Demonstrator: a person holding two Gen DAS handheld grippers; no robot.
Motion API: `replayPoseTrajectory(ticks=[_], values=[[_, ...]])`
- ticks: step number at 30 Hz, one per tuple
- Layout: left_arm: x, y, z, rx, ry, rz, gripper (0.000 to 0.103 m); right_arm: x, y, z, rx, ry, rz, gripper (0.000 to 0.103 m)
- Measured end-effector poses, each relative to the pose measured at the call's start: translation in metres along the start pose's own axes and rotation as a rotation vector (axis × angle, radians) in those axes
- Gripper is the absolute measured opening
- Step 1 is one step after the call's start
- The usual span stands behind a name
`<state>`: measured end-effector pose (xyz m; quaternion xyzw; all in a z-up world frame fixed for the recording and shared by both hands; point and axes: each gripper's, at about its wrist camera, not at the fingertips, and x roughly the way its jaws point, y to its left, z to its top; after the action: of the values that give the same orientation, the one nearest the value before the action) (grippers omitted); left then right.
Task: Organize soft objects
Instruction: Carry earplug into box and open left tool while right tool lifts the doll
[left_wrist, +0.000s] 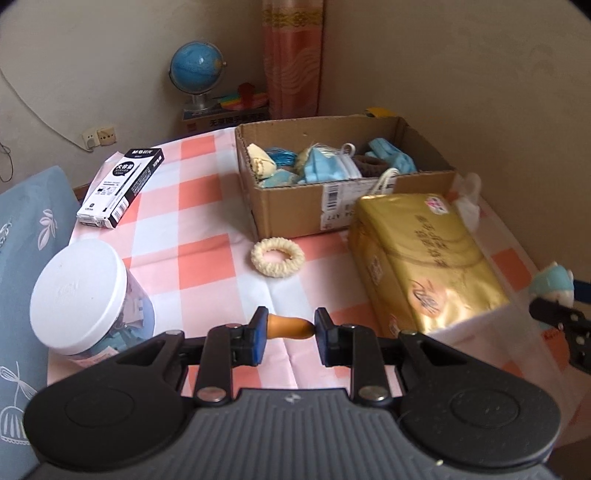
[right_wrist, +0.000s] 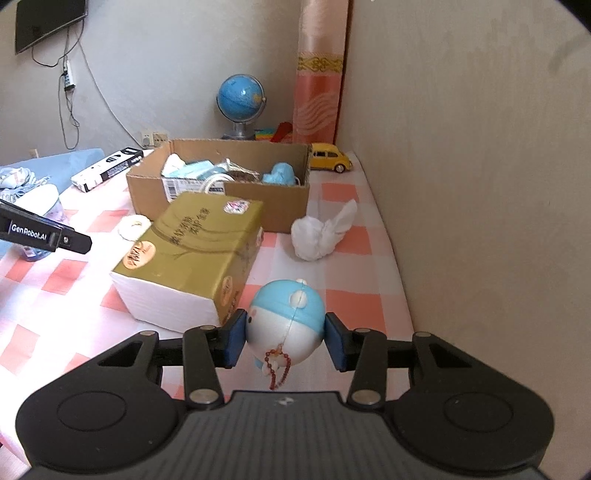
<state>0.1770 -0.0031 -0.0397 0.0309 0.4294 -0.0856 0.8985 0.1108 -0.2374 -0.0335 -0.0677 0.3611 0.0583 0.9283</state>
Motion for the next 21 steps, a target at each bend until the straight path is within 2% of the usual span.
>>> replayPoseTrajectory(ticks=[11, 21], values=[[-0.027, -0.012, 0.015, 0.046, -0.051, -0.046, 0.025, -0.020, 0.009, 0.024, -0.035, -0.067, 0.047, 0.050], [-0.019, -0.014, 0.065, 0.075, -0.092, -0.055, 0.025, -0.025, 0.012, 0.043, -0.055, -0.119, 0.057, 0.050]])
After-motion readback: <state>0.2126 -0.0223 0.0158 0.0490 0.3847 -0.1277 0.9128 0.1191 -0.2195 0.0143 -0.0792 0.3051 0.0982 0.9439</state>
